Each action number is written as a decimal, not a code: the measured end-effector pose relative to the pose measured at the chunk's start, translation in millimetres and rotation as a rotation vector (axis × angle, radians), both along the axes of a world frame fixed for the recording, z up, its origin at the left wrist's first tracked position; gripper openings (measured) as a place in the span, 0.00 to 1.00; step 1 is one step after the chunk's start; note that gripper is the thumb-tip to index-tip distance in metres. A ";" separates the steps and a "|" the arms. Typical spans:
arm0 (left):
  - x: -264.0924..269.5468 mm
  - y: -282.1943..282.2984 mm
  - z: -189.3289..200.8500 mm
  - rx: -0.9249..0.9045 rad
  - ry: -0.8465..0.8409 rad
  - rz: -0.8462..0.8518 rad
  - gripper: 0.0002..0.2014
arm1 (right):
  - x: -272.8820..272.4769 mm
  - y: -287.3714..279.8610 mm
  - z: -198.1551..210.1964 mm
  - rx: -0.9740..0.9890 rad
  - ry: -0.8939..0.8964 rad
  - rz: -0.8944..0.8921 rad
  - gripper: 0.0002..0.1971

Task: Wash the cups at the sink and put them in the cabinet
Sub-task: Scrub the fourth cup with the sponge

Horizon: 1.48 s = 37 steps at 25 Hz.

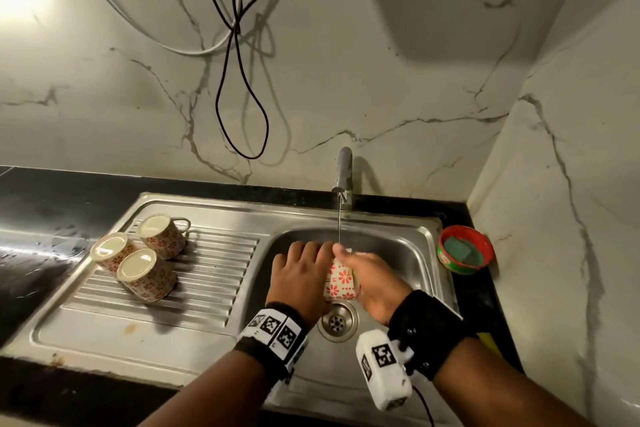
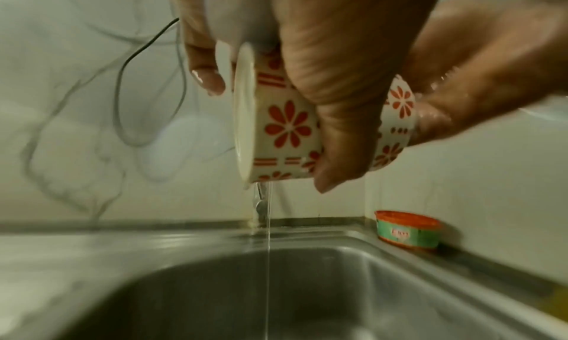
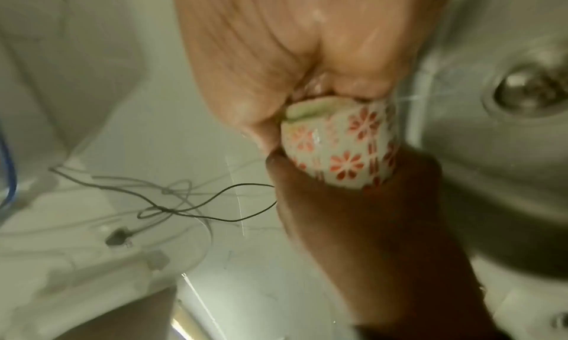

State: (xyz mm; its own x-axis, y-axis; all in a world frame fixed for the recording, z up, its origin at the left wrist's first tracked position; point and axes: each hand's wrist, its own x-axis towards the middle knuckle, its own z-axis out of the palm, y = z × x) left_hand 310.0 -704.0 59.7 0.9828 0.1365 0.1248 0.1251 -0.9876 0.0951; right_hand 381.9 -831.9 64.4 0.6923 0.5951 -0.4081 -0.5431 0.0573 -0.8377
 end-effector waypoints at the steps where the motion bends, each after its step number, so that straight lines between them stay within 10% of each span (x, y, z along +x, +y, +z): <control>1: -2.4 -0.7 -2.1 0.047 -0.076 -0.014 0.43 | -1.4 3.1 2.8 -0.003 0.024 -0.045 0.17; 8: 16.6 43.8 23.8 -0.509 0.078 -0.081 0.47 | -17.7 21.9 17.6 -0.438 -0.694 -0.017 0.20; 11: 11.8 56.5 25.7 -0.364 0.011 -0.030 0.45 | -33.4 45.7 23.3 -0.492 -0.912 -0.124 0.16; 15: 4.4 76.8 10.3 -0.112 -0.122 -0.084 0.46 | -46.0 84.3 24.3 -0.466 -0.722 -0.267 0.08; 20: 19.6 138.1 5.2 -0.746 0.243 -0.333 0.42 | -50.9 92.5 11.5 -0.574 -0.872 -0.099 0.29; 25: 4.3 107.8 0.2 -0.227 -0.069 -0.147 0.43 | -54.2 102.8 14.5 -0.536 -0.736 -0.248 0.11; 30: 28.0 129.5 28.2 -0.650 0.202 -0.309 0.44 | -41.0 81.7 26.6 -0.542 -0.826 -0.069 0.27; 34: 20.1 90.0 25.3 -0.224 -0.102 -0.126 0.44 | -31.8 77.4 33.7 -0.476 -0.741 -0.200 0.17; 37: 24.6 87.3 32.3 -0.407 -0.032 -0.187 0.46 | -23.8 65.9 28.5 -0.466 -0.739 -0.191 0.21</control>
State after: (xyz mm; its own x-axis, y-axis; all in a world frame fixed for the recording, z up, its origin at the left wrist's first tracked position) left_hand 334.6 -616.7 92.0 0.9917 0.0012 0.1287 -0.0615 -0.8740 0.4819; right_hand 358.1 -766.0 92.9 0.9447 0.3277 0.0102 0.1287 -0.3420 -0.9308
